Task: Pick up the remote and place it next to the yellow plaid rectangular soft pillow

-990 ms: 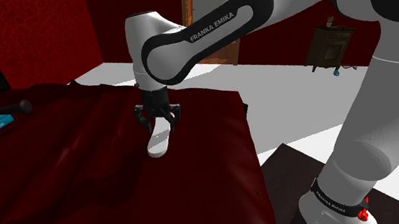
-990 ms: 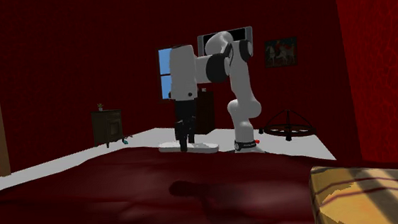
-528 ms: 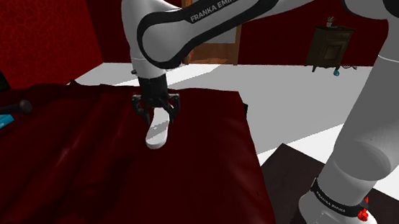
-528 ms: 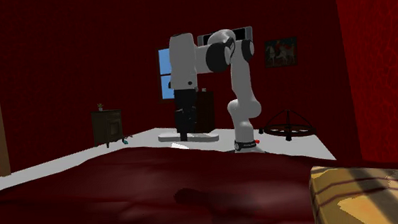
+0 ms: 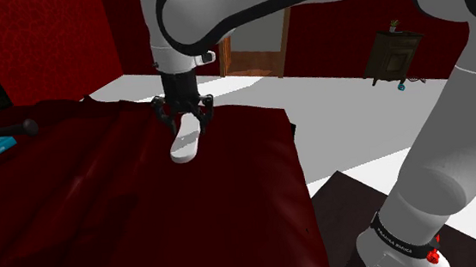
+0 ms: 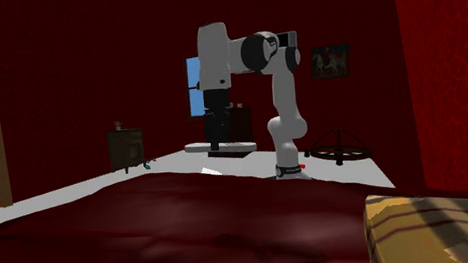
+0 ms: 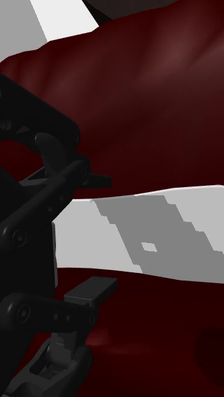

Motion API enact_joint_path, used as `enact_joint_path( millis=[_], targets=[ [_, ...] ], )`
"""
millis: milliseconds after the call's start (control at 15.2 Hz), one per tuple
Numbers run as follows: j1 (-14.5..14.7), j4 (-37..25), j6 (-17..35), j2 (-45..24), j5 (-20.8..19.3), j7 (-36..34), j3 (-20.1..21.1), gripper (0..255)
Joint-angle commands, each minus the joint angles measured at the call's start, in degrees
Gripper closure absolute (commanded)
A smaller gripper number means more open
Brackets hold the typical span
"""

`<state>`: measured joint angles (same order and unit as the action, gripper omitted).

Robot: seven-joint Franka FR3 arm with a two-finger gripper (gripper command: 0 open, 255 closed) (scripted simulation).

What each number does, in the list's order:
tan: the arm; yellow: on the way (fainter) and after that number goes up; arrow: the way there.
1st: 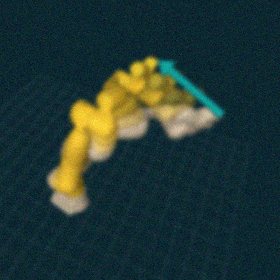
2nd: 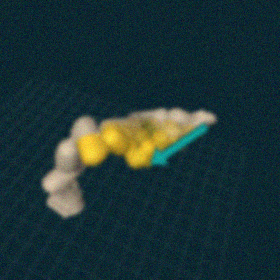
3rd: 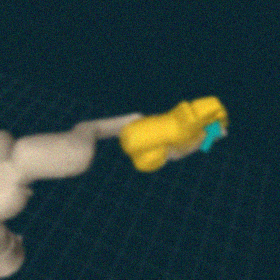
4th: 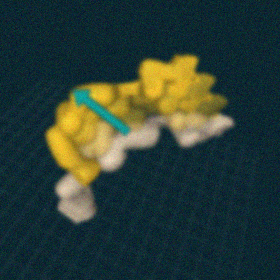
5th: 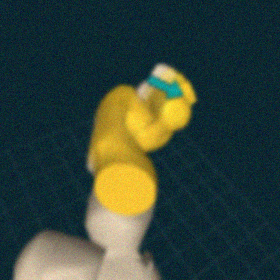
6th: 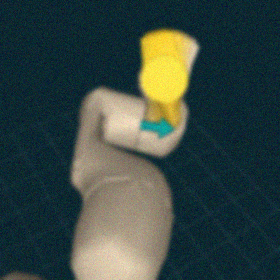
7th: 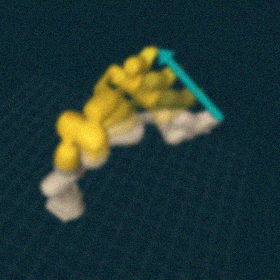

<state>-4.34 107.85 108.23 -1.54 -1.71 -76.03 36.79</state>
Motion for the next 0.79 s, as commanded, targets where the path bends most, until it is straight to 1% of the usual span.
enact_joint_path(
  millis=[0,396,462,726],
  targets=[
    [-0.1,-1.2,-1.6,0.5,0.3,0.2,0.0,255],
    [-0.1,-5.4,-6.1,0.9,0.6,0.5,-0.1,255],
    [-0.1,-5.5,-6.2,0.9,0.6,0.5,-0.1,255],
    [2.0,-2.7,-5.9,4.0,2.7,-3.3,2.1,255]
  ],
)
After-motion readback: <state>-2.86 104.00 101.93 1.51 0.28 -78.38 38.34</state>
